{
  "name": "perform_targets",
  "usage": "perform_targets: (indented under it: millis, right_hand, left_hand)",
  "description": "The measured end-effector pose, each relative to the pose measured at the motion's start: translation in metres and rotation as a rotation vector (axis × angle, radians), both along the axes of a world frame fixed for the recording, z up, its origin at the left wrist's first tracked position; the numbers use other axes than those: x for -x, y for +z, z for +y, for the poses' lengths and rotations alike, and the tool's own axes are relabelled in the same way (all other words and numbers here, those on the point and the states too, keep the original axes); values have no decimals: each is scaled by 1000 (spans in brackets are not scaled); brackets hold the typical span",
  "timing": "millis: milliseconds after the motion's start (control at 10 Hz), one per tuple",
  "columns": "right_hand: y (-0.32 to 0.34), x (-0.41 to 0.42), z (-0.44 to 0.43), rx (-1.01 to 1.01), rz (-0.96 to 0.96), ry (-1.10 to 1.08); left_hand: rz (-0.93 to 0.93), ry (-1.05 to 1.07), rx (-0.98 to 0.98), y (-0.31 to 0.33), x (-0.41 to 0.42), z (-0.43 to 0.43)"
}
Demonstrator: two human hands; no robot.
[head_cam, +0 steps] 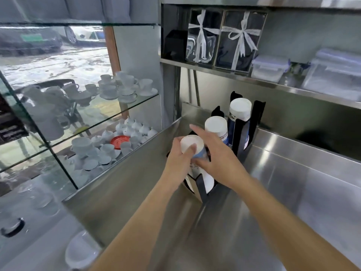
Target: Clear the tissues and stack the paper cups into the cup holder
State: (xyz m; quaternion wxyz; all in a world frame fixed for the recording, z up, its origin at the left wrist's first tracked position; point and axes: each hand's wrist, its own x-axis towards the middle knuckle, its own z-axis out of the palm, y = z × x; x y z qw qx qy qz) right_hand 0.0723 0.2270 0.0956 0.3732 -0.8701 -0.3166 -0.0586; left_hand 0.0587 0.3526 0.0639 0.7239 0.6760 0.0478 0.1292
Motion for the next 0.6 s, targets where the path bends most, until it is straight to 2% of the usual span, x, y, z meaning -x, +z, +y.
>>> perform_targets:
  millis: [100,300,400,500,600]
  right_hand:
    - [-4,-2,-2,118,-139,-43]
    - [-7,-4,-1,127,-143,-61]
    - [-6,-2,-1,134,-102,-58]
    - [-3,1,-9,64,55,-19]
    - [17,7,-32,-15,104,-93]
  left_hand:
    - [-31,39,-57,-1,-3,2]
    - [-16,37,-24,-7,-4,2]
    - [-15,35,-8,-3,-2,0]
    - [-51,75,-29,2,2,-2]
    - [-166,168,-220,22,5,-1]
